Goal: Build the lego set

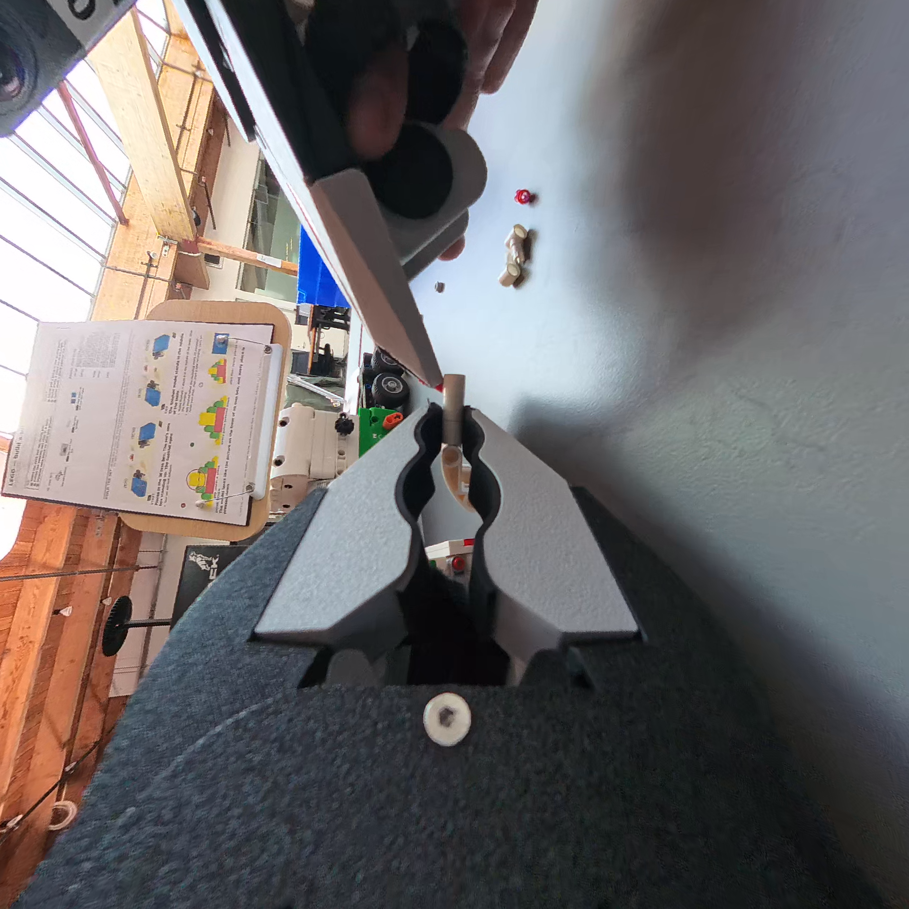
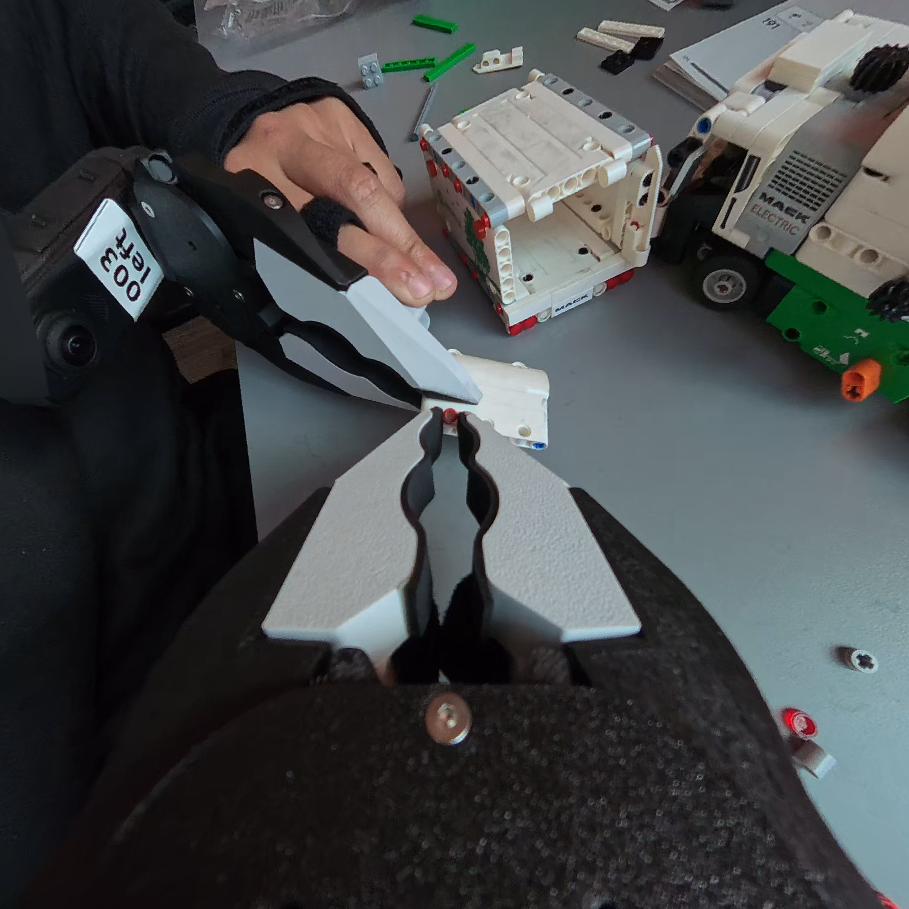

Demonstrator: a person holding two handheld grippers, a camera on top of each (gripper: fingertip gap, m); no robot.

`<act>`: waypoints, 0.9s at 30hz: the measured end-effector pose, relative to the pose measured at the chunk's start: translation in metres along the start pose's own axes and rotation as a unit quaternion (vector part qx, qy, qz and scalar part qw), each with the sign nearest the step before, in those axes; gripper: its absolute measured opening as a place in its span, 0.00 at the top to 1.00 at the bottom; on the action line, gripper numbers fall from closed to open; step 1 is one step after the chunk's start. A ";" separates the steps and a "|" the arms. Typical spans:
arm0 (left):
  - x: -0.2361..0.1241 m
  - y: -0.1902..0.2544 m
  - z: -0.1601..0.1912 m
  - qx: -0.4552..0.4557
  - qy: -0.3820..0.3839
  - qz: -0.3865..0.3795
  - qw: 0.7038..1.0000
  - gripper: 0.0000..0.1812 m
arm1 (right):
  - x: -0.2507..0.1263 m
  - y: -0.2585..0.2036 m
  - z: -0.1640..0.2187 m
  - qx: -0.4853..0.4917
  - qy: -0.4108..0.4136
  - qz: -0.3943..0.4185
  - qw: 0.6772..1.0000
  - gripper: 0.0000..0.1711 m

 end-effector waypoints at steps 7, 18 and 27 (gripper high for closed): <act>0.000 0.003 0.000 0.020 -0.003 -0.008 1.000 0.97 | 0.000 -0.002 -0.002 -0.021 -0.028 0.008 0.999 0.98; 0.000 0.010 -0.002 0.086 -0.012 -0.059 0.994 0.97 | -0.007 -0.005 -0.018 -0.073 -0.150 0.039 0.985 0.98; 0.000 0.009 -0.001 0.067 -0.014 -0.032 0.997 0.97 | -0.038 0.034 0.013 -0.125 -0.512 0.137 0.839 0.98</act>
Point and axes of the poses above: each gripper's, where its closed fingertips meet, x out along the fingers, z out of its underside, y = z × x across the jaws, the point moved 10 cm from there along -x, back along the fingers, and after that the axes turned 15 degrees about -y, right-handed, at the moved point
